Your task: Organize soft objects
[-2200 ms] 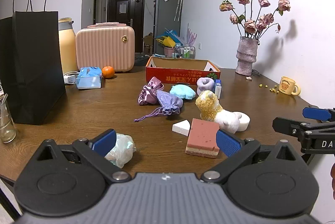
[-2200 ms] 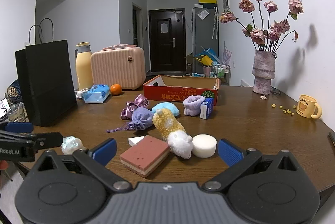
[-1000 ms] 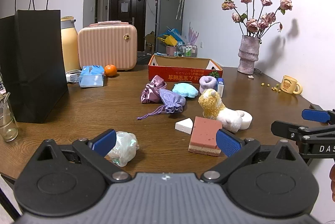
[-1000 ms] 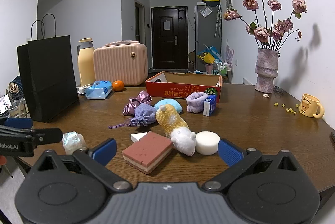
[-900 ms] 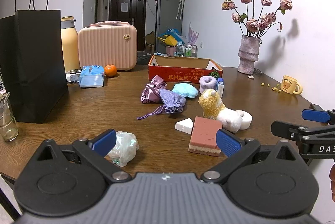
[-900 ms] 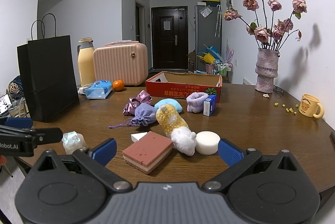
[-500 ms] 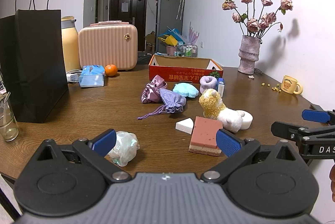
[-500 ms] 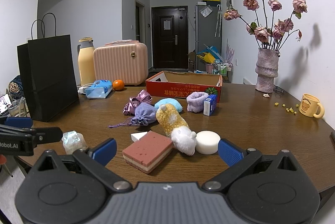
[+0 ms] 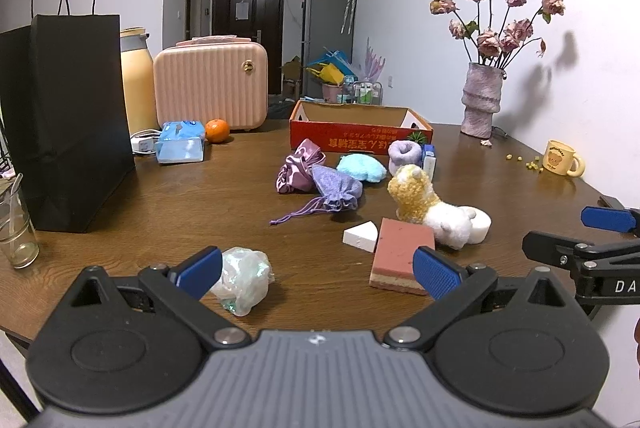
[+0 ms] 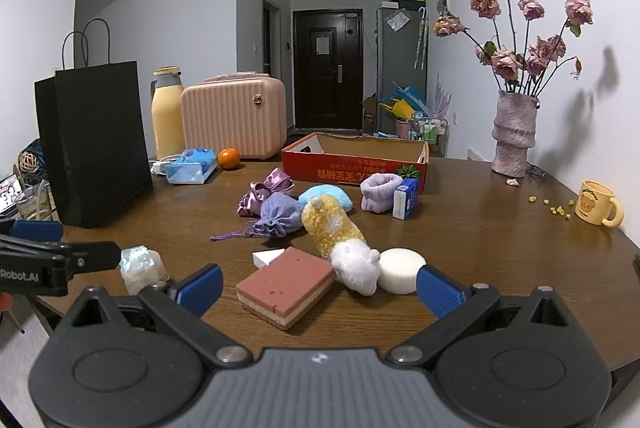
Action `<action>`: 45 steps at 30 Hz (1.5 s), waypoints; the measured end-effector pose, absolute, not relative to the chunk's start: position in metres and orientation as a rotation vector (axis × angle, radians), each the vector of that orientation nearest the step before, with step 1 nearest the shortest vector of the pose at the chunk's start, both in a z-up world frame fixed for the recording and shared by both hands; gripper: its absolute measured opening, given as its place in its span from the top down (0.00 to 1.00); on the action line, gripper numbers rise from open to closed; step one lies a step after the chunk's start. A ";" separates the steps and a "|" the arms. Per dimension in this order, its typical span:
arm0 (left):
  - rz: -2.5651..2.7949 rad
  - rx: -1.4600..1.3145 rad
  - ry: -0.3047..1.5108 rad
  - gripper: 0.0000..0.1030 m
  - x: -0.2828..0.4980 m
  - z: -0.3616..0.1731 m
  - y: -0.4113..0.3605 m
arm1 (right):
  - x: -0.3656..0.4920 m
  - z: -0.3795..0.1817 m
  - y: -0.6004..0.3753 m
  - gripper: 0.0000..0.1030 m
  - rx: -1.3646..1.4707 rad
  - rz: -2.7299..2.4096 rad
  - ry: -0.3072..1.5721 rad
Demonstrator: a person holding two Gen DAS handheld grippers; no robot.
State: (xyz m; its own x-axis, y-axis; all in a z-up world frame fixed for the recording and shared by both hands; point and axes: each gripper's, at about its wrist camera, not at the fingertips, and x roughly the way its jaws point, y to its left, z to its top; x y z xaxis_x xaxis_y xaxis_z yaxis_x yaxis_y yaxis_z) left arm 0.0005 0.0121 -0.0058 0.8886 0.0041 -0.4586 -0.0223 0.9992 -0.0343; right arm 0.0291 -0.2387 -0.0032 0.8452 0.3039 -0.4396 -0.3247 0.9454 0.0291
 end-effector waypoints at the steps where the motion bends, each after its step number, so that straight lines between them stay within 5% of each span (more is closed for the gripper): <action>1: 0.017 -0.039 0.477 0.00 0.001 -0.007 0.014 | 0.030 -0.004 -0.238 0.00 -0.048 0.334 0.458; 41: 0.120 -0.095 0.685 0.00 0.102 -0.074 0.073 | 0.122 -0.067 -0.207 0.00 -0.050 0.295 0.694; 45: 0.130 -0.096 0.692 0.06 0.112 -0.081 0.078 | 0.131 -0.071 -0.202 0.00 -0.051 0.297 0.708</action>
